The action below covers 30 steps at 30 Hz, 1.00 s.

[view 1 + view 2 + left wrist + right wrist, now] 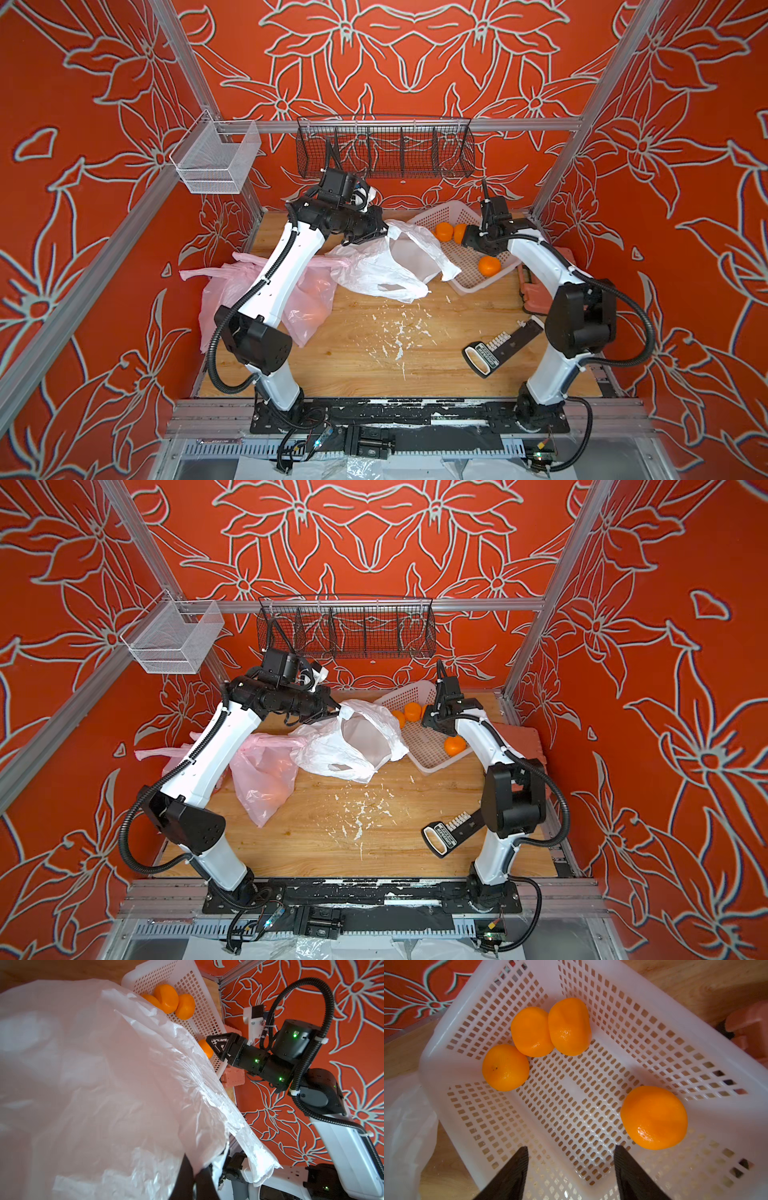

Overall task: Place the oranges into plastic bags & tie knots
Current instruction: Open the plastic bag at the center of the board, then pick up the orange from the basket.

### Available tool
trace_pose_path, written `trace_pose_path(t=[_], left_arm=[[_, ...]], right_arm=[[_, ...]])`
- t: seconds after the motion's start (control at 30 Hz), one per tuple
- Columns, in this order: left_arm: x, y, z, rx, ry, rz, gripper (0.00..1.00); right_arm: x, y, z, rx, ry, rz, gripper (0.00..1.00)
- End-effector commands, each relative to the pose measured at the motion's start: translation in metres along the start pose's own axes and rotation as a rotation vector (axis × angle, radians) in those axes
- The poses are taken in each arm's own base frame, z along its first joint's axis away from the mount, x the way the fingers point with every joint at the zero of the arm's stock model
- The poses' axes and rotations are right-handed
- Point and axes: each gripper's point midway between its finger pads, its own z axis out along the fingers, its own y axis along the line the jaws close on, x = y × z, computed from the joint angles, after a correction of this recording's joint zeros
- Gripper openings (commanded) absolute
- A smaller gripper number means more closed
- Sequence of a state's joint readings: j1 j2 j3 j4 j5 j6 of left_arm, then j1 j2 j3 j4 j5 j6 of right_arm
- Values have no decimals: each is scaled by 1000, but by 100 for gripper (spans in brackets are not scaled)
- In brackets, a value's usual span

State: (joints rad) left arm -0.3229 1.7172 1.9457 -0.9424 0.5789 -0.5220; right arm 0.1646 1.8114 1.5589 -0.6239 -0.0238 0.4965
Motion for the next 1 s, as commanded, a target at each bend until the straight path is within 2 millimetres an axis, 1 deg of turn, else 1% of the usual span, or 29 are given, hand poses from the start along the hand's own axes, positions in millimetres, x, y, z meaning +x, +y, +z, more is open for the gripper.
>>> trace_pose_path(t=[0.0, 0.07, 0.1, 0.2, 0.3, 0.47, 0.6, 0.67, 0.73, 0.83, 0.97], left_arm=[[-3, 22, -9, -27, -16, -83, 0], [-5, 50, -7, -72, -20, -111, 0], [-7, 59, -7, -83, -22, -121, 0], [-14, 79, -7, -90, -25, -134, 0], [-20, 87, -6, -89, -19, -136, 0], [-31, 89, -4, -75, -10, -121, 0], [-34, 89, 0, -69, 8, -113, 0], [-35, 89, 2, -63, 12, -113, 0], [-35, 88, 2, -55, 14, -111, 0], [-35, 87, 2, -53, 13, -110, 0], [-35, 88, 2, -55, 11, -107, 0]], right_arm=[[-9, 7, -1, -25, -8, -14, 69], [-12, 6, 6, -12, -12, -38, 70], [-14, 6, 10, -1, -14, -50, 72], [-18, -1, 29, 63, 3, -94, 78], [-24, -1, 50, 96, 24, -120, 79], [-39, -4, 77, 159, 16, -146, 79], [-46, -6, 97, 199, 28, -167, 79], [-51, -10, 106, 236, 23, -173, 78], [-55, -13, 112, 264, 24, -183, 77], [-58, -12, 124, 270, 31, -197, 76], [-61, -13, 133, 291, 28, -201, 71]])
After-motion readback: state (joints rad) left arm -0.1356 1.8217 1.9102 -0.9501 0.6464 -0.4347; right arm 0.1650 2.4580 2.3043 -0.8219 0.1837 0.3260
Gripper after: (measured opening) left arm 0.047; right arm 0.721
